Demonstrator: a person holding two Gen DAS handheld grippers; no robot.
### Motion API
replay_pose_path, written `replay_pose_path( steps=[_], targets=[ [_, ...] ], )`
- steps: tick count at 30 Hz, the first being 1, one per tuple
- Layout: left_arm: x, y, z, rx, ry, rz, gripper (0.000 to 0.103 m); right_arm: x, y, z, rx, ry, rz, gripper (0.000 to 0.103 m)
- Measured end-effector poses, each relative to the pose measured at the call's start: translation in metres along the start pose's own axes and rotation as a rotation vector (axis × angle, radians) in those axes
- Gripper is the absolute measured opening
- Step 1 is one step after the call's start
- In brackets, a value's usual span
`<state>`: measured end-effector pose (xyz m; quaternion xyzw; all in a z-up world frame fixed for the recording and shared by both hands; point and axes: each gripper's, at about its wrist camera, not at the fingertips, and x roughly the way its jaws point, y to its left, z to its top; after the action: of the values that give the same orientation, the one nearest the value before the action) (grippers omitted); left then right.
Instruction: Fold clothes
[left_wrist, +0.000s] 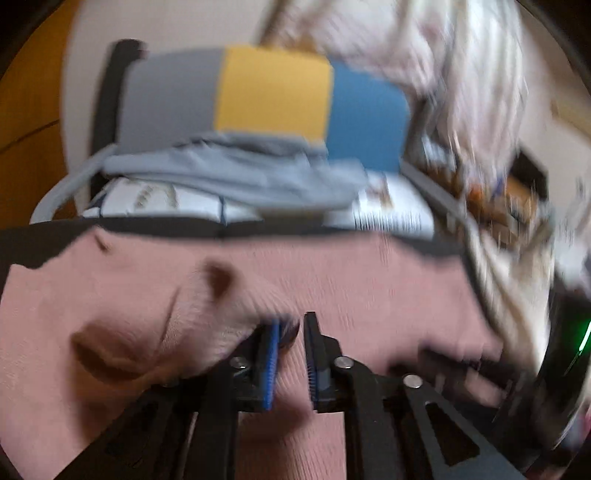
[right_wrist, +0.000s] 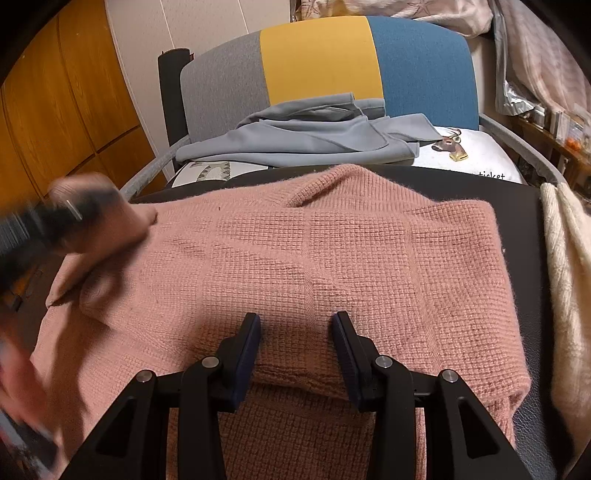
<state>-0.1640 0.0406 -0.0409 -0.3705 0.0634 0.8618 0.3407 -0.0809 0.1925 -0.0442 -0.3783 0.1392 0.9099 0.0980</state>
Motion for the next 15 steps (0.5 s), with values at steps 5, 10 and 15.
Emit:
replay_pose_path(
  steps=[5,10,15],
  targets=[
    [-0.03,0.022,-0.032,-0.006,-0.004,-0.098,0.015,0.0,-0.002,0.0,0.008,0.0,0.008,0.042],
    [-0.063,0.121,-0.048,-0.274,-0.007,-0.056,0.018,0.0,-0.008,0.0,0.031,0.0,0.04,0.044],
    [-0.079,0.213,-0.062,-0.528,-0.043,0.106,0.019,-0.015,0.024,0.01,-0.05,-0.018,-0.034,0.047]
  ],
)
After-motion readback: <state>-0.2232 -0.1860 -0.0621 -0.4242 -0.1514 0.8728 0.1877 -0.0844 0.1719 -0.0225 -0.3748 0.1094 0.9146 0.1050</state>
